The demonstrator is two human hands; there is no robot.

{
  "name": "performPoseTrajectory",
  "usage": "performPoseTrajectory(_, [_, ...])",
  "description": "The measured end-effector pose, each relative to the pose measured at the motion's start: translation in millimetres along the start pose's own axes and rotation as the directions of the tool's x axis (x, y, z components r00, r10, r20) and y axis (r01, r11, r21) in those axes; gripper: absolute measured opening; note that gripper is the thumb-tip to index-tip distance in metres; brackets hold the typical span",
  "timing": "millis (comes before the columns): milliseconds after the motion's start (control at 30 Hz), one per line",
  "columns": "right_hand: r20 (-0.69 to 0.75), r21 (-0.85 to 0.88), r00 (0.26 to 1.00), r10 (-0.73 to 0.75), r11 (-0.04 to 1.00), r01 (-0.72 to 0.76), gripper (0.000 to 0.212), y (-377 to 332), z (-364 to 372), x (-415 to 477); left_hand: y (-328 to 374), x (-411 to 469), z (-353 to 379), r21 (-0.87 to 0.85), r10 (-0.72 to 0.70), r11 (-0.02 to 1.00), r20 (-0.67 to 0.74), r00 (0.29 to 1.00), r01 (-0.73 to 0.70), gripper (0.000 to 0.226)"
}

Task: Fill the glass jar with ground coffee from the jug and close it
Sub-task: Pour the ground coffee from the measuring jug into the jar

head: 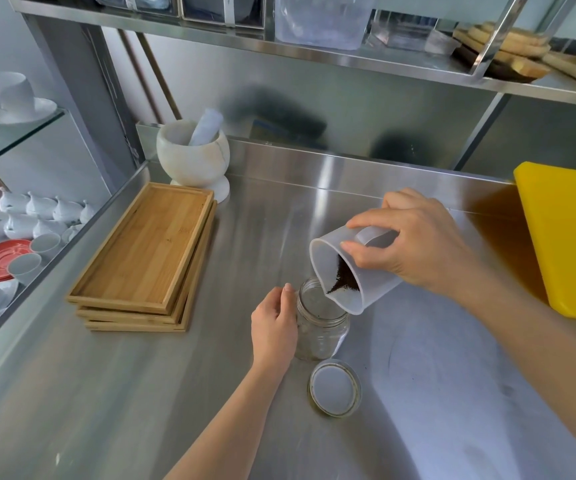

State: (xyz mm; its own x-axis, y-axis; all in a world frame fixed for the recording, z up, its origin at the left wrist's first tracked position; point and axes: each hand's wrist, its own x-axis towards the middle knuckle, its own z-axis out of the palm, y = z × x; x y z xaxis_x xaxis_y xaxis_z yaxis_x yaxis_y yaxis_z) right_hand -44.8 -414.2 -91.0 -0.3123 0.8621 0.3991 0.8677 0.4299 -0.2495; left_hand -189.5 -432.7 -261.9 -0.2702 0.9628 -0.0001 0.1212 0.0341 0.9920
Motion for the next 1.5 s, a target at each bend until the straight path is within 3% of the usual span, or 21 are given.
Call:
performPoseTrajectory(100, [-0.023, -0.01, 1.0, -0.014, 1.0, 0.014, 0.035, -1.4, -0.1, -0.1, -1.4, 0.2, -0.4, 0.009, 0.002, 1.0, 0.008, 1.0, -0.002, 0.044])
performPoseTrajectory(433, [-0.048, 0.0, 0.999, -0.019, 1.0, 0.019, 0.034, 0.0, 1.0, -0.1, -3.4, 1.4, 0.5, 0.01, 0.002, 1.0, 0.002, 1.0, -0.002, 0.045])
performPoseTrajectory(633, [-0.034, -0.04, 0.994, -0.108, 0.993, 0.107, 0.031, -1.3, 1.0, -2.0, -4.2, 2.4, 1.5, 0.008, -0.013, 1.0, 0.007, 1.0, 0.013, 0.046])
performPoseTrajectory(1100, [-0.029, -0.054, 0.991, -0.127, 0.991, 0.126, 0.034, -1.5, -7.7, 2.5, -6.8, 3.4, 2.6, 0.013, -0.011, 1.0, -0.006, 1.0, 0.011, 0.044])
performPoseTrajectory(1500, [-0.027, -0.096, 0.973, -0.229, 0.97, 0.226, 0.036, -4.8, -4.5, 2.1, -6.4, 2.8, 3.6, 0.018, -0.015, 1.0, -0.007, 1.0, 0.015, 0.044])
